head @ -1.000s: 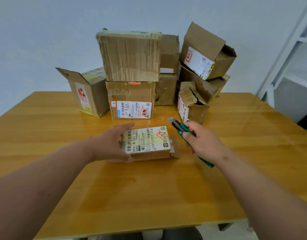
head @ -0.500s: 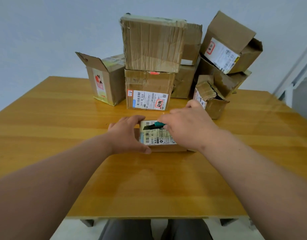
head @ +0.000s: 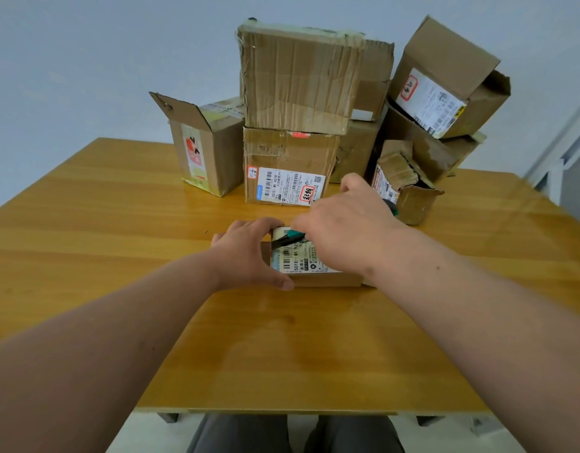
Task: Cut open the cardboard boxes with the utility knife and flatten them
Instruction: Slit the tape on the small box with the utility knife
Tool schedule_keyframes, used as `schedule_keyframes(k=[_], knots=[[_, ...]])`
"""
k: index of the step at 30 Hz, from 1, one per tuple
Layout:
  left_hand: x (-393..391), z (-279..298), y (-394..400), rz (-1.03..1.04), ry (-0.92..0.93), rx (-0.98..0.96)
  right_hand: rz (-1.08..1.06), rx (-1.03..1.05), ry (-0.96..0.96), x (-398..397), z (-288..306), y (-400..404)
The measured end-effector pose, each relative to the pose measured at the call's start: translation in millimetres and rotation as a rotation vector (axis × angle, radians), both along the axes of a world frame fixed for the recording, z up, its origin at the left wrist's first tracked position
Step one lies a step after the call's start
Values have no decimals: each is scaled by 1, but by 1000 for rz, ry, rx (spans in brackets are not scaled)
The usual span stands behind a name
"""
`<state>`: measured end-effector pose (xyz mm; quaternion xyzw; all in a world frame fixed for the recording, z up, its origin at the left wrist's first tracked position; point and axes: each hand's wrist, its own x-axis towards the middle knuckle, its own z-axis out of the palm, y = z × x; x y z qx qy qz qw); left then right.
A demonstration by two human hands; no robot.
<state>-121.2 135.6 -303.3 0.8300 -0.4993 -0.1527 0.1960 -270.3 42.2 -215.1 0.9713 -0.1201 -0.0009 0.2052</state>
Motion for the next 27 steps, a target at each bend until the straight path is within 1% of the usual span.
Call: schedule_keyframes(k=[9, 18, 22, 27], knots=[[-4, 5, 0, 15, 2, 20, -5, -120, 24, 1, 2, 2], [-4, 7, -1, 2, -2, 55, -10, -112, 46, -13, -2, -7], [-2, 6, -2, -15, -25, 80, -29, -137, 88, -26, 1, -17], [-2, 8, -4, -27, -52, 91, -38, -135, 73, -41, 0, -29]])
